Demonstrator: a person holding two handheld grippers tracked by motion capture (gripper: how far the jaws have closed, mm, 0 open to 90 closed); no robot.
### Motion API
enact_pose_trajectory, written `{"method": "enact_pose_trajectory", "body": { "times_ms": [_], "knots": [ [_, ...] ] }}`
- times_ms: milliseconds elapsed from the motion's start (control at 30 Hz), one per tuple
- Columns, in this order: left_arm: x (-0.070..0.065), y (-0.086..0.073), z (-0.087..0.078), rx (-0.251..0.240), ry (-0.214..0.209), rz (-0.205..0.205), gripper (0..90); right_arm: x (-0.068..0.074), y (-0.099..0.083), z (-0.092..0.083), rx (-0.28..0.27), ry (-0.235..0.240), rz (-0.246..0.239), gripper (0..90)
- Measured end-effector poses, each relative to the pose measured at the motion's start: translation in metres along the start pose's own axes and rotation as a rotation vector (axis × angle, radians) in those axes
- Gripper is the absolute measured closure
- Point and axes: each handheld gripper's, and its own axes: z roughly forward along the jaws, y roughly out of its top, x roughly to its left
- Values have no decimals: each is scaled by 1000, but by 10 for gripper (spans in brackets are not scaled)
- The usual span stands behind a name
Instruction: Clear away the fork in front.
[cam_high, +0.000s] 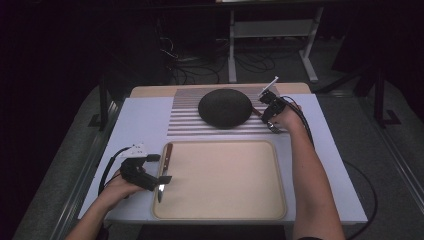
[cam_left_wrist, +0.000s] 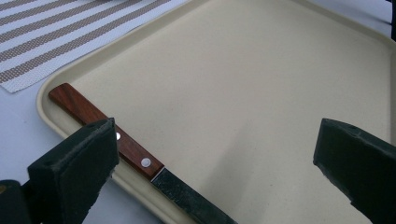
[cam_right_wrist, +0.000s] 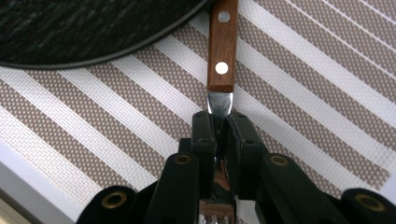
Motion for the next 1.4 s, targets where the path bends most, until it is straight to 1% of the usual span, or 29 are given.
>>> {"method": "enact_pose_trajectory", "body": {
  "times_ms": [200,233,267,300,567,733,867,1000,1133,1200,1267,1400],
  "knots": [
    [0,0,0,2,0,1,0,-5,-6,-3,-6,19,22,810],
    [0,0,0,2,-1,0,0,-8,-9,-5,-16,32,32,810],
    [0,0,0,2,-1,0,0,-8,-9,-5,-16,32,32,810],
    [0,0,0,1,-1,0,0,-11,-12,-8,-32,42,44,810],
    [0,0,1,2,-1,1,0,-19,-28,-14,-60,78,77,811],
    [-1,0,0,2,0,4,0,-24,-41,-23,-100,97,102,811],
    [-2,2,0,-2,5,7,0,-24,-51,-34,-137,99,99,812],
    [-3,4,1,-6,3,0,0,-18,-60,-47,-174,105,85,812],
    [-5,5,2,-5,6,-2,0,-8,-68,-58,-215,132,65,812],
    [-5,7,3,-5,10,-3,0,0,-71,-63,-228,139,46,812],
    [-6,10,6,-8,5,-13,0,9,-73,-67,-232,139,23,812],
    [-10,18,10,-8,-1,-17,0,28,-76,-74,-267,172,-22,812]
  ]
}}
